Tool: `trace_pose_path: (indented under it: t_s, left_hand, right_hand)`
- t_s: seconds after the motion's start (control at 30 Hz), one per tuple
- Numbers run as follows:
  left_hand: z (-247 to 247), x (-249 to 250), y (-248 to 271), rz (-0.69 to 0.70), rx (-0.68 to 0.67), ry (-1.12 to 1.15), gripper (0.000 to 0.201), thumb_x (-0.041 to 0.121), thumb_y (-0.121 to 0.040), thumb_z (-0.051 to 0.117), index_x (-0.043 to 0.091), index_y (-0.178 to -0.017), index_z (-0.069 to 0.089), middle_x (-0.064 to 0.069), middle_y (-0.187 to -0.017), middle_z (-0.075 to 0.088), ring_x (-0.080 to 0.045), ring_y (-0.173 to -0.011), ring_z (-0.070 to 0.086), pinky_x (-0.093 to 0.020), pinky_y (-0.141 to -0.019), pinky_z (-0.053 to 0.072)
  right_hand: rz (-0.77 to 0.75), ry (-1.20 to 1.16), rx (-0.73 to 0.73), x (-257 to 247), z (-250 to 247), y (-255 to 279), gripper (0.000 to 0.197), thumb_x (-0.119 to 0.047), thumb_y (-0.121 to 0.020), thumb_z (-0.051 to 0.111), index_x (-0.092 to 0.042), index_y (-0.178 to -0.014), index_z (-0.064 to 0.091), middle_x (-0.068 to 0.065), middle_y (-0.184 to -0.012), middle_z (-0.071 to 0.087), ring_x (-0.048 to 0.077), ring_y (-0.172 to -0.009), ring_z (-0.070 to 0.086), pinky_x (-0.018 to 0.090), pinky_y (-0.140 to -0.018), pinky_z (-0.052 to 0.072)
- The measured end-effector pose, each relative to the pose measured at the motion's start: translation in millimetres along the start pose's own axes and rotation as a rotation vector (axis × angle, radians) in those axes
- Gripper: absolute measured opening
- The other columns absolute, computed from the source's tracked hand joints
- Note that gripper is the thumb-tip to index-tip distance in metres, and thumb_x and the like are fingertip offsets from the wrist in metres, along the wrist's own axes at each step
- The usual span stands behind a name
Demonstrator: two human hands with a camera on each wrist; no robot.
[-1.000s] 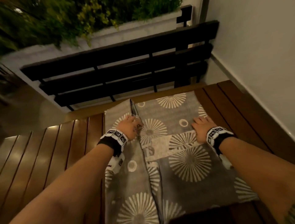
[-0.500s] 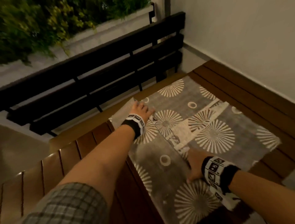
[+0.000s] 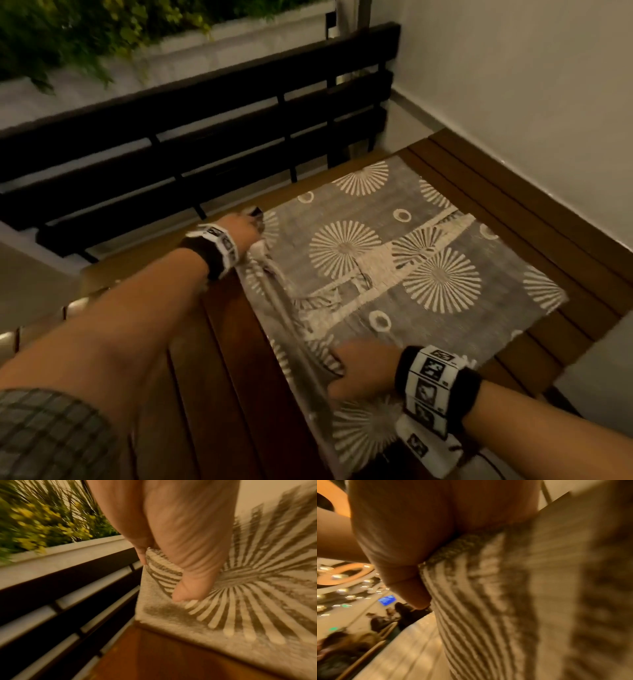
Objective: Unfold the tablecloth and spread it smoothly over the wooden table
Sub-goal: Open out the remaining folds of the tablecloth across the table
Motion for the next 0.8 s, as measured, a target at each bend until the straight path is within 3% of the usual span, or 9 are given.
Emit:
trace_pose_path:
  t_s: [0.13,0.2,0.27,0.37,0.47,0.53,0.6,0.67,0.8]
  left_hand:
    - [36.7,-48.6,81.5,-0.068,-0.06,-0.06,0.031,0.028,-0.094,0.051,0.032,-0.124,0.059,-0.001,-0.135,0.054,-0.023,-0.129,0.044,-0.034,-0.105,0.034]
    - [57.5,-61.0,122.8,-0.132,-0.116,-0.052,0.032,0.03,-0.094,0.048,0.034,-0.125,0.058,0.001,-0.13,0.056,-0.022,-0.126,0.045,-0.033,-0.102,0.032]
    - [84.0,-60.8,161.9,-0.179,-0.206,0.014,0.036,0.028,-0.097,0.043,0.036,-0.13,0.054,0.0,-0.134,0.055,-0.023,-0.127,0.044,-0.034,-0.101,0.033]
    - [121.4,-40.3,206.4,-0.312,-0.279,0.24,0.043,0.022,-0.099,0.041,0.033,-0.14,0.043,-0.007,-0.14,0.05,-0.027,-0.128,0.045,-0.038,-0.104,0.039]
    - [144.8,-10.1,223.3,-0.423,-0.184,0.622,0.052,0.028,-0.092,0.051,0.025,-0.142,0.042,-0.012,-0.137,0.052,-0.031,-0.124,0.049,-0.039,-0.1,0.044]
    - [147.7,14.8,222.4,-0.408,-0.116,0.812,0.056,0.032,-0.091,0.052,0.023,-0.145,0.038,-0.009,-0.144,0.046,-0.029,-0.129,0.044,-0.039,-0.104,0.041]
    - [143.5,42.3,216.8,-0.338,-0.071,0.903,0.066,0.039,-0.089,0.055,0.023,-0.148,0.03,-0.007,-0.152,0.035,-0.028,-0.136,0.036,-0.04,-0.109,0.036]
    - [136.9,61.0,209.7,-0.324,-0.013,0.879,0.078,0.044,-0.086,0.059,0.024,-0.15,0.021,-0.007,-0.156,0.024,-0.028,-0.141,0.029,-0.046,-0.111,0.034]
    - [116.6,55.7,199.7,-0.474,0.255,0.809,0.085,0.024,-0.077,0.068,0.026,-0.147,0.021,-0.008,-0.155,0.021,-0.03,-0.142,0.024,-0.049,-0.11,0.036]
  right_hand:
    - [-0.149,0.025,-0.151,-60.2,34.5,-25.9,0.027,-0.027,-0.09,0.06,-0.031,-0.075,0.038,-0.007,-0.081,0.044,0.012,-0.072,0.047,0.023,-0.061,0.036]
    - [-0.156,0.066,-0.188,-82.8,55.9,-43.4,0.012,-0.03,-0.091,0.057,-0.024,-0.095,0.047,-0.003,-0.095,0.045,0.016,-0.085,0.045,0.024,-0.066,0.034]
    - [-0.146,0.148,-0.2,-100.2,76.5,-59.7,0.036,-0.033,-0.092,0.054,-0.015,-0.122,0.045,0.009,-0.112,0.05,0.024,-0.1,0.05,0.026,-0.073,0.034]
    - [-0.063,0.016,-0.271,-120.1,112.4,-80.5,0.049,-0.027,-0.091,0.056,-0.018,-0.135,0.037,0.01,-0.118,0.051,0.03,-0.1,0.056,0.032,-0.064,0.048]
    - [0.047,-0.234,-0.444,-127.3,153.8,-96.5,0.049,-0.016,-0.091,0.055,-0.017,-0.137,0.038,0.012,-0.116,0.054,0.028,-0.094,0.057,0.043,-0.075,0.054]
    - [0.024,-0.183,-0.502,-131.2,163.6,-102.3,0.041,-0.015,-0.094,0.052,-0.016,-0.134,0.046,0.014,-0.126,0.056,0.026,-0.096,0.055,0.046,-0.084,0.052]
    - [-0.116,0.036,-0.417,-134.2,153.3,-106.4,0.032,-0.016,-0.094,0.05,-0.016,-0.125,0.057,0.009,-0.127,0.06,0.022,-0.099,0.058,0.04,-0.089,0.05]
    - [-0.233,0.242,-0.199,-132.1,128.4,-111.6,0.026,-0.018,-0.091,0.051,-0.022,-0.112,0.065,0.001,-0.117,0.065,0.019,-0.101,0.06,0.034,-0.089,0.05]
    - [-0.257,0.333,0.172,-102.3,65.3,-121.5,0.019,-0.019,-0.087,0.048,-0.018,-0.091,0.067,0.0,-0.092,0.068,0.018,-0.082,0.06,0.033,-0.076,0.05]
Point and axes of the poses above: each hand's wrist, its own y-axis away from the middle knuckle, its own z-axis out of the palm, x = y × z, the point moved 4 cm from there along -y, towards the middle knuckle
